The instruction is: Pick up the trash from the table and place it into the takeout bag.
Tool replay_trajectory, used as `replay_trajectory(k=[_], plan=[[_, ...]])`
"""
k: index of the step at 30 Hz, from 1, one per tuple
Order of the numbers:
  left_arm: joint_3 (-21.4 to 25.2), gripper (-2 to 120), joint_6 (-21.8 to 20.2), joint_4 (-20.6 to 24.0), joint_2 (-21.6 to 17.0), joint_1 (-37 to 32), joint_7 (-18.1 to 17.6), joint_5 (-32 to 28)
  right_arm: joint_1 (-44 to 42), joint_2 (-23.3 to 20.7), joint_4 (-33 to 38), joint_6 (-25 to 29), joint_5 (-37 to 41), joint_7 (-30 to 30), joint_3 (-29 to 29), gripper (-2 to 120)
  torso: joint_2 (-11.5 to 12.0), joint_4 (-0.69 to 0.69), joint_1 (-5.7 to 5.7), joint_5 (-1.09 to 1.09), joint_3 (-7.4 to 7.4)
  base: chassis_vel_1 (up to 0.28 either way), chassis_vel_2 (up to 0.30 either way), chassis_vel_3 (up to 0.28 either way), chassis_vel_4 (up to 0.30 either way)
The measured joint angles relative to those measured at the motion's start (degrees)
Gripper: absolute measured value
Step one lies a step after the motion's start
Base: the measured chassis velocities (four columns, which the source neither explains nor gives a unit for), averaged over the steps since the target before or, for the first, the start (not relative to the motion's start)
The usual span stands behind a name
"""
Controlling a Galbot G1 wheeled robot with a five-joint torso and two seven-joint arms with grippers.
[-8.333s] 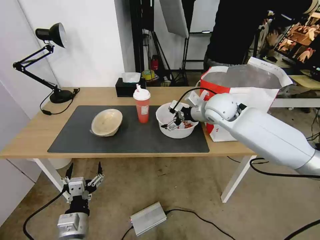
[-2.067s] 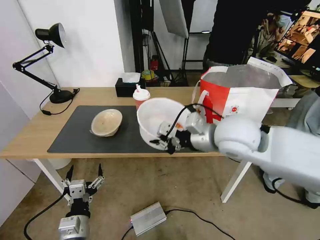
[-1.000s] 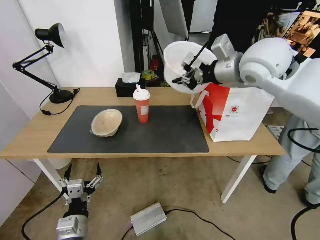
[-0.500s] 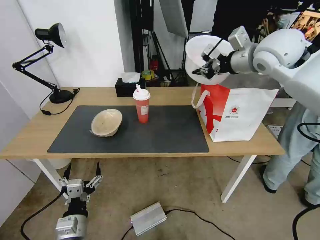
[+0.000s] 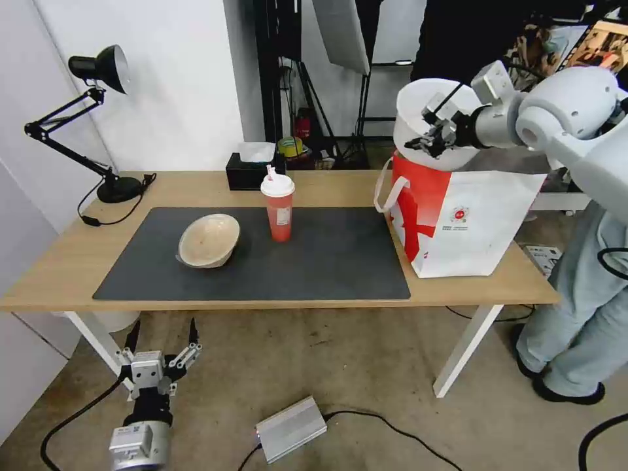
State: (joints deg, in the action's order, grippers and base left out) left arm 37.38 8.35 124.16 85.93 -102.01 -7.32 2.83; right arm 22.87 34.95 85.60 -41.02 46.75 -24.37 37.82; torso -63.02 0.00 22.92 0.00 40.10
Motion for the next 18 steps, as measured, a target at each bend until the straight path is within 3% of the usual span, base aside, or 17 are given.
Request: replay_trajectory(k=[18], plan=[[-0.5,100,-0.1,-0.3,0.0,0.1,0.0,0.1,-2.3,-6.3,1.9,0.4,-0.8,-1.8,-1.7,0,0.0,-0.01,0.0,0.0,0.0,0.0,0.0,0.0,0.0]])
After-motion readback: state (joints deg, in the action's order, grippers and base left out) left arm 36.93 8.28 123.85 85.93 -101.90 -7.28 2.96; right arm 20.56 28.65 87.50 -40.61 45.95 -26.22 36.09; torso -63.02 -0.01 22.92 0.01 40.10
